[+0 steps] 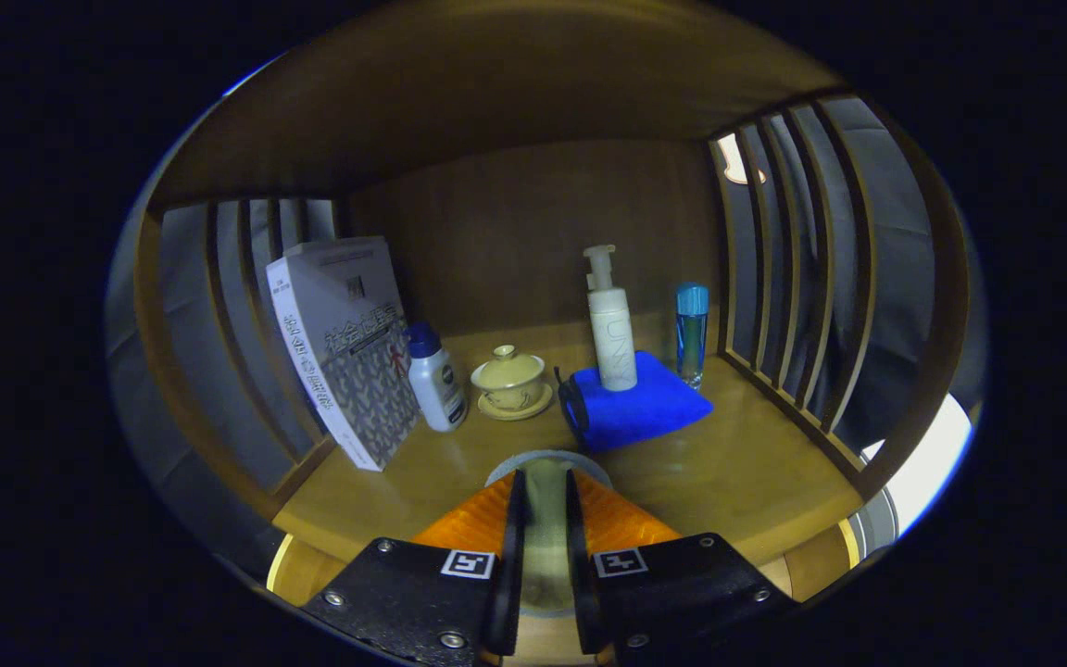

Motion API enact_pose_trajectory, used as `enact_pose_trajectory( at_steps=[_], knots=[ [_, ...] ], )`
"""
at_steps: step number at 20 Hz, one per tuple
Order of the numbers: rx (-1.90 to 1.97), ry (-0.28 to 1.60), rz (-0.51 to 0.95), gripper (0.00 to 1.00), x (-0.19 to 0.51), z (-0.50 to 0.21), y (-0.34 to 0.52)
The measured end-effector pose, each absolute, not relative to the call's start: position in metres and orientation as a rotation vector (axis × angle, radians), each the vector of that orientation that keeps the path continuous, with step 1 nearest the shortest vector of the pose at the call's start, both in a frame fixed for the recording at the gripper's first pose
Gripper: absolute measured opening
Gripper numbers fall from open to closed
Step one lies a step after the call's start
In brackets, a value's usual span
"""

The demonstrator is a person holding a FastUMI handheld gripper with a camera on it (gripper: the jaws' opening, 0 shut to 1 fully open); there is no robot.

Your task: Pull open the drawer, take out the items inside it, and place them on the countertop above the cabinet.

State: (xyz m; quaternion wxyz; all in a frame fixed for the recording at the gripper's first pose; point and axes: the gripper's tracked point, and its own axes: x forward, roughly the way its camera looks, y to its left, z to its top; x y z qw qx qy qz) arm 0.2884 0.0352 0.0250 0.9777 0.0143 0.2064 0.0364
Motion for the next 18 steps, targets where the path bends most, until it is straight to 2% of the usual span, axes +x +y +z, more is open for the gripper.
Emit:
enact_pose_trajectory(
  at_steps=[7, 9, 12, 13, 18],
  knots=[
    [0.010, 0.413, 0.049, 0.33, 0.314, 0.007, 0.036],
    [-0.009, 0.397, 0.045, 0.50, 0.313, 0.010, 0.037],
    [-0.045, 0.359, 0.026, 0.90, 0.304, 0.020, 0.035],
    [-0.054, 0.341, 0.026, 0.95, 0.298, 0.024, 0.035],
    [-0.015, 0.288, 0.043, 0.95, 0.258, 0.037, 0.041]
  ],
)
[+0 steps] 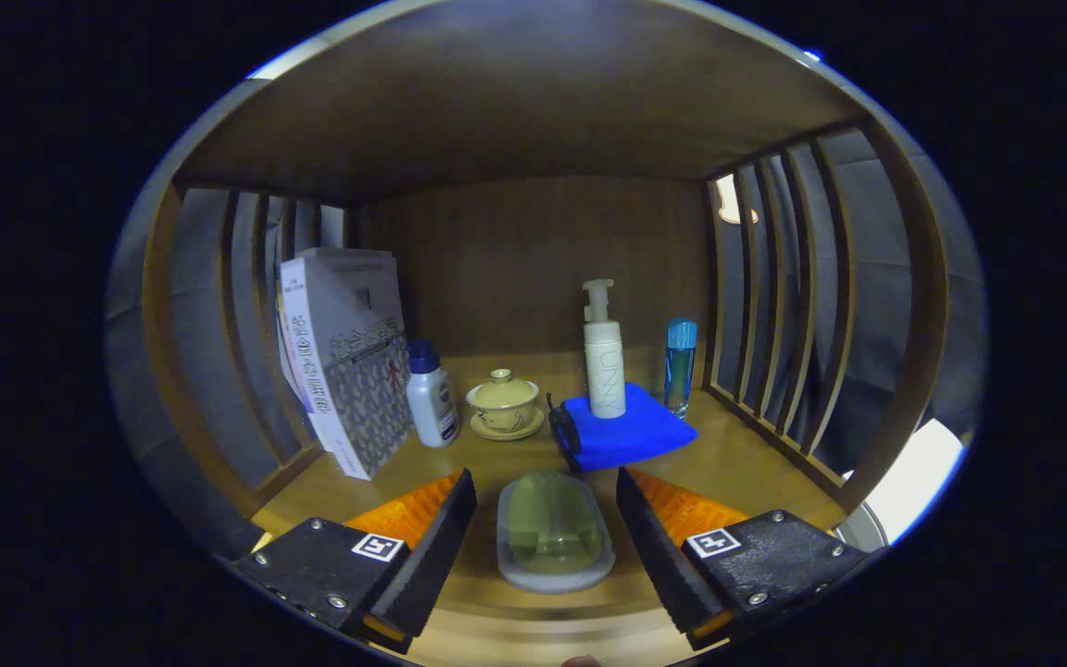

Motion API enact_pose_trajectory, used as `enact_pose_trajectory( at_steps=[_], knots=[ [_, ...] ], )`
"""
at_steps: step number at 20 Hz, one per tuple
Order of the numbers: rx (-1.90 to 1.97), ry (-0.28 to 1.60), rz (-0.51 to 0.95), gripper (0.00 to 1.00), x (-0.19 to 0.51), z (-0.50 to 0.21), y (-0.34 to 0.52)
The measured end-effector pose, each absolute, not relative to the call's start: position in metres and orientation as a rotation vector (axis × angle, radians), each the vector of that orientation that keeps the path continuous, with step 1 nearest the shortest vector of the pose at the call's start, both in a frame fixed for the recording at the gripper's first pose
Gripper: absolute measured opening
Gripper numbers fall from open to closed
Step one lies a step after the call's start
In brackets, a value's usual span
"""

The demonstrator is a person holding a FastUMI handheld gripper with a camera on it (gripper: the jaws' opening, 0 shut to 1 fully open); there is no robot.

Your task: Pull open the drawer, take out the items inside it, and place them on the countertop above the cabinet.

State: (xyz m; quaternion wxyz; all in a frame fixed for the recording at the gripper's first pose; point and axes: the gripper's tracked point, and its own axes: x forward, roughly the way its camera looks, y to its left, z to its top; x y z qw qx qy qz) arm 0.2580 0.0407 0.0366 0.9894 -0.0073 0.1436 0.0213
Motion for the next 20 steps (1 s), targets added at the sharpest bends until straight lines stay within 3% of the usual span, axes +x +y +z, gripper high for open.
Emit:
enact_pose_trajectory(
  at_steps=[20],
  knots=[
    [-0.030, 0.053, 0.111, 0.95, 0.076, 0.042, 0.039]
  ],
)
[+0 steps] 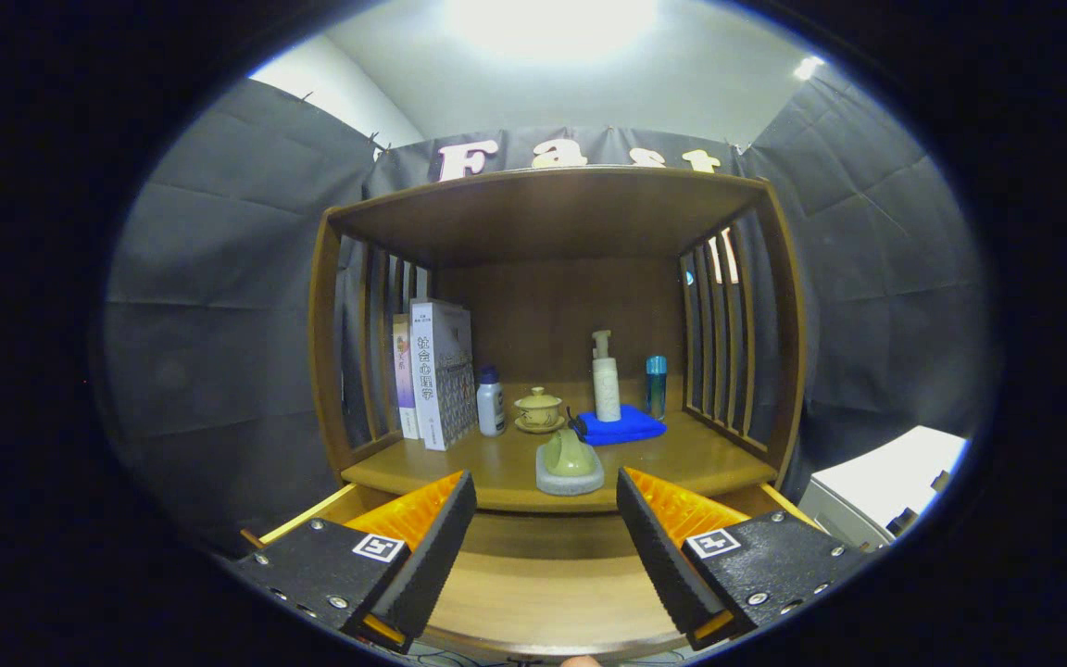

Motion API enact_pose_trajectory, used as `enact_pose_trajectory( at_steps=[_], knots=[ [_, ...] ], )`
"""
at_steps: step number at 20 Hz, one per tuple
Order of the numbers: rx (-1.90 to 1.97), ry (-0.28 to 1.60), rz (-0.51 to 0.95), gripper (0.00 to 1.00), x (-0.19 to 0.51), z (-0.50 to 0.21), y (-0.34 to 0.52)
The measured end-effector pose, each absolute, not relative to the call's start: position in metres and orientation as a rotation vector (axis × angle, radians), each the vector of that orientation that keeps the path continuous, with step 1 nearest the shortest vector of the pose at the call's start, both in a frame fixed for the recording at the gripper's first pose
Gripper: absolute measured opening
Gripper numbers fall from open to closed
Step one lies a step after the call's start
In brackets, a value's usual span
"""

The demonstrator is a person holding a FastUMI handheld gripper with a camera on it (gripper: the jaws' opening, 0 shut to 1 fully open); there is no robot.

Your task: Pull open the drawer, take out the items inside it, and place them on the countertop above the cabinet.

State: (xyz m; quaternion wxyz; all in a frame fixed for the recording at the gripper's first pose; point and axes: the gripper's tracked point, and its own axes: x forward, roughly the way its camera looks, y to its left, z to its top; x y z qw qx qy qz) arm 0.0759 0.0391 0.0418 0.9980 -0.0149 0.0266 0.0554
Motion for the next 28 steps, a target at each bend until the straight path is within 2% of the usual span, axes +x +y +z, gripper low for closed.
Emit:
enact_pose_trajectory(
  at_steps=[10, 15, 28],
  knots=[
    [-0.089, 0.008, 0.157, 0.95, 0.001, -0.006, 0.052],
    [-0.044, 0.086, 0.148, 0.95, -0.021, -0.051, 0.048],
    [-0.103, 0.163, 0.094, 0.95, -0.013, -0.125, 0.038]
  ],
)
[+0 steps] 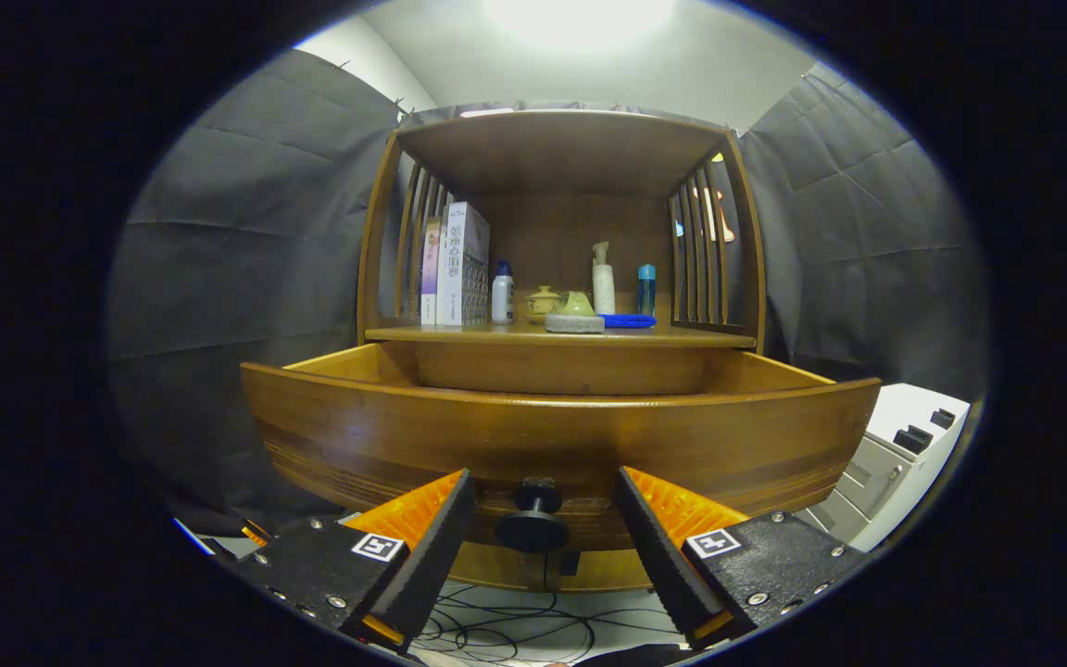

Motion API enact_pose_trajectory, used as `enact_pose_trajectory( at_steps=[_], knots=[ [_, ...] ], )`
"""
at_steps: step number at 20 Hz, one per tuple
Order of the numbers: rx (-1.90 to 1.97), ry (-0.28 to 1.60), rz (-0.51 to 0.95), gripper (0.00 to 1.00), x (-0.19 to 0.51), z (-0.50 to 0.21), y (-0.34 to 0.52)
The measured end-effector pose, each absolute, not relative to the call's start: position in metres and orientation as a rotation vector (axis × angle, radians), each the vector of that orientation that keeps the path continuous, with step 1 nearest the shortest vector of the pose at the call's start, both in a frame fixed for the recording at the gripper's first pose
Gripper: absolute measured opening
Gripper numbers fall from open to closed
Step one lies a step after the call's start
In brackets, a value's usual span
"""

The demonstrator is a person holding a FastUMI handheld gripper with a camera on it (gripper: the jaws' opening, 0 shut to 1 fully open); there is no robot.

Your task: Pull open the drawer, take out the items inside it, and place them on the countertop above the cabinet.

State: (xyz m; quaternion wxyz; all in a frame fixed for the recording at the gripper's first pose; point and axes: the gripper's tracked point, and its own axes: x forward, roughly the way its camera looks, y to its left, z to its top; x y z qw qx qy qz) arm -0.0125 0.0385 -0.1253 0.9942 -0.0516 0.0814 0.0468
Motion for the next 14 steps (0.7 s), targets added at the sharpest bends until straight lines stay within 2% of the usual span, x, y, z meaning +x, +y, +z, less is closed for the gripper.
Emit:
enact_pose_trajectory(
  at_steps=[10, 14],
  knots=[
    [-0.061, 0.191, 0.028, 0.93, 0.001, -0.131, 0.035],
    [-0.058, 0.190, 0.047, 0.95, 0.011, -0.130, 0.039]
  ],
)
